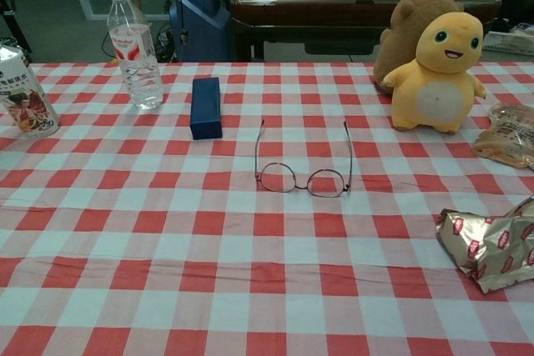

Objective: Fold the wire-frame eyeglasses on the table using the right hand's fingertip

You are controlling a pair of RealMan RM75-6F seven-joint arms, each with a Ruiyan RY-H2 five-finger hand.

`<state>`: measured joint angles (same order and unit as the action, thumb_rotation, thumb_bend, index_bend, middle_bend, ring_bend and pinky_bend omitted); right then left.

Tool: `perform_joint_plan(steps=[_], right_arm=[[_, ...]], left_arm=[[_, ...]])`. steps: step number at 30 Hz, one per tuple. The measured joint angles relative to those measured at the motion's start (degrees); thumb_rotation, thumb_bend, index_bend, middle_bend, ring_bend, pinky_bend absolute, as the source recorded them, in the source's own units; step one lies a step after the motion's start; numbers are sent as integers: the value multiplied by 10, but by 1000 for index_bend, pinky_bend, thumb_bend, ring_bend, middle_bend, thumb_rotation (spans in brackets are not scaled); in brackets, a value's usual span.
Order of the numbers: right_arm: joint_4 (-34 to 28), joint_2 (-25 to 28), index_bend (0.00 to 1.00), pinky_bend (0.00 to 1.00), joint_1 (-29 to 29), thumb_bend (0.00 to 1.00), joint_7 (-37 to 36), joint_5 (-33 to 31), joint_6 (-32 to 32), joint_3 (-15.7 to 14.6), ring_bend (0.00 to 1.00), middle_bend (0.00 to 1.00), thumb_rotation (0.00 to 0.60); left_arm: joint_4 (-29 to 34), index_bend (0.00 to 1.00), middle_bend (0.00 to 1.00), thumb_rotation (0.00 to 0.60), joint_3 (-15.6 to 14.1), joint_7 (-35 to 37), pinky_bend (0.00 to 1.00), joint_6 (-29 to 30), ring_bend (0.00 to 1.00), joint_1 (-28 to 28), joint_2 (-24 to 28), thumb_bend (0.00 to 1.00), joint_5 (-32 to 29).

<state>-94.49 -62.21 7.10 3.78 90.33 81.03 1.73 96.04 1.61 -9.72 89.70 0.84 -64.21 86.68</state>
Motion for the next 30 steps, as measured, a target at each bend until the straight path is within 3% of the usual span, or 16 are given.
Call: perform_joint_plan(steps=[2, 6, 13, 16, 22, 30], right_arm=[[-2, -2, 0, 81, 6, 357, 4, 3, -6, 0, 25, 111, 600], [-11, -5, 0, 210, 25, 361, 18, 11, -29, 2, 211, 263, 600], [-28, -23, 0, 673, 77, 426, 28, 13, -97, 12, 707, 635, 600], [-34, -37, 0, 807, 104, 485, 29, 8, -139, 16, 851, 779, 600], [-37, -78, 0, 938, 168, 640, 30, -18, -233, 26, 987, 931, 600], [-22, -139, 0, 1000, 239, 781, 40, -93, -329, 42, 1000, 999, 600]], left_arm=[[0, 0, 0, 600, 0, -1, 0, -1, 0, 0, 0, 284, 0], [0, 0, 0, 600, 0, -1, 0, -2, 0, 1, -1, 284, -1], [-1, 0, 0, 600, -1, 1, 0, 0, 0, -1, -2, 284, 1], [0, 0, 0, 600, -1, 2, 0, 3, 0, -2, -1, 284, 2], [2, 0, 0, 600, -3, 0, 0, 4, 0, -5, 1, 285, 3], [2, 0, 0, 600, -3, -2, 0, 3, 0, -6, 1, 284, -1]])
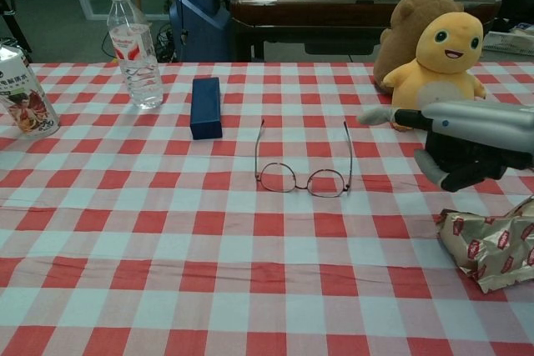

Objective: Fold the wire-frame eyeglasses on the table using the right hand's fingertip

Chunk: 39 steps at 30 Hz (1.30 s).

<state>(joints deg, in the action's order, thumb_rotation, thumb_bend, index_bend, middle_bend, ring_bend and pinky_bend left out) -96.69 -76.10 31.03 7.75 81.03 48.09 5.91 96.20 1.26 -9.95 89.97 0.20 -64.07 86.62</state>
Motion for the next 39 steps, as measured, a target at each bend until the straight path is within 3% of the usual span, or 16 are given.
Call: perform_joint_plan(steps=[12, 30, 39], right_arm=[[54, -59, 0, 1000, 38, 795, 35, -81, -45, -8, 1000, 1000, 600], [93, -92, 0, 1000, 66, 797, 32, -108, -59, -17, 1000, 1000, 600], [93, -107, 0, 1000, 73, 800, 45, -91, -54, -34, 1000, 1000, 600]], left_arm=[[-4, 0, 0, 600, -1, 0, 0, -4, 0, -1, -1, 285, -4], [-5, 0, 0, 600, -3, -1, 0, -7, 0, -3, -2, 284, -6], [-6, 0, 0, 600, -4, 2, 0, -5, 0, -7, -2, 284, -8]])
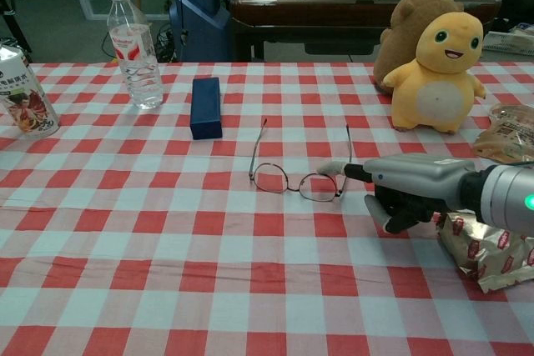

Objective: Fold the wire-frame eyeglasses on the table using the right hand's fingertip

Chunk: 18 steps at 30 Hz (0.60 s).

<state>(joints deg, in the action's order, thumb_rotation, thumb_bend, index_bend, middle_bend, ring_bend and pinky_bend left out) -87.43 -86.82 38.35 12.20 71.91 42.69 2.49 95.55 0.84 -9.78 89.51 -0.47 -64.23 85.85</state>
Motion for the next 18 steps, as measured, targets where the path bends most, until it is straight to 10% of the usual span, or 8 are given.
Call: perform_joint_plan(steps=[18], right_arm=[[-21, -7, 0, 1000, 0, 800, 41, 14, 15, -33, 1000, 1000, 600]], left_arm=[[-7, 0, 0, 600, -2, 14, 0, 6, 0, -7, -1, 285, 1]])
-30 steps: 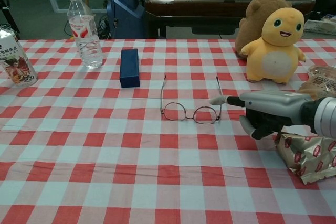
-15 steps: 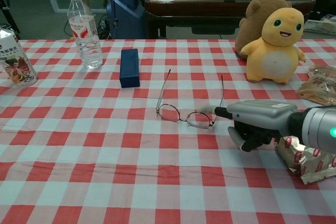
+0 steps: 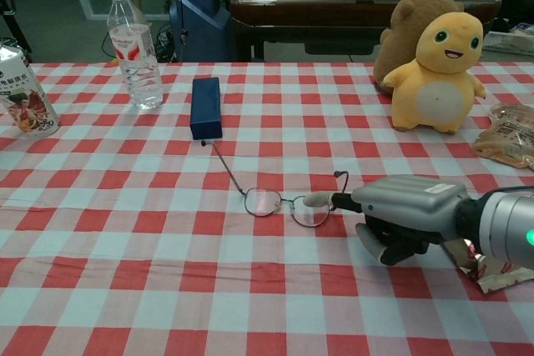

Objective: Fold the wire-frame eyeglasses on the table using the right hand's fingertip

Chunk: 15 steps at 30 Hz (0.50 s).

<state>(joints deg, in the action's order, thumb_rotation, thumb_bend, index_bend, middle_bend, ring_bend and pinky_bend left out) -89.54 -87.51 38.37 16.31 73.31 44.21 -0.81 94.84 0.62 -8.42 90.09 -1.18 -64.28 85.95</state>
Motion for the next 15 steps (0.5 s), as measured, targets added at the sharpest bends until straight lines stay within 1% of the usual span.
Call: perform_joint_plan(steps=[8, 15], right_arm=[[9, 9, 0, 1000, 1, 800, -1, -12, 3, 5, 1000, 1000, 600], [33, 8, 0, 1000, 8, 800, -10, -24, -4, 15, 1000, 1000, 600]], left_arm=[[-2, 0, 0, 600, 0, 2, 0, 1, 0, -2, -1, 285, 1], [-3, 0, 0, 600, 0, 2, 0, 2, 0, -4, 0, 284, -1]])
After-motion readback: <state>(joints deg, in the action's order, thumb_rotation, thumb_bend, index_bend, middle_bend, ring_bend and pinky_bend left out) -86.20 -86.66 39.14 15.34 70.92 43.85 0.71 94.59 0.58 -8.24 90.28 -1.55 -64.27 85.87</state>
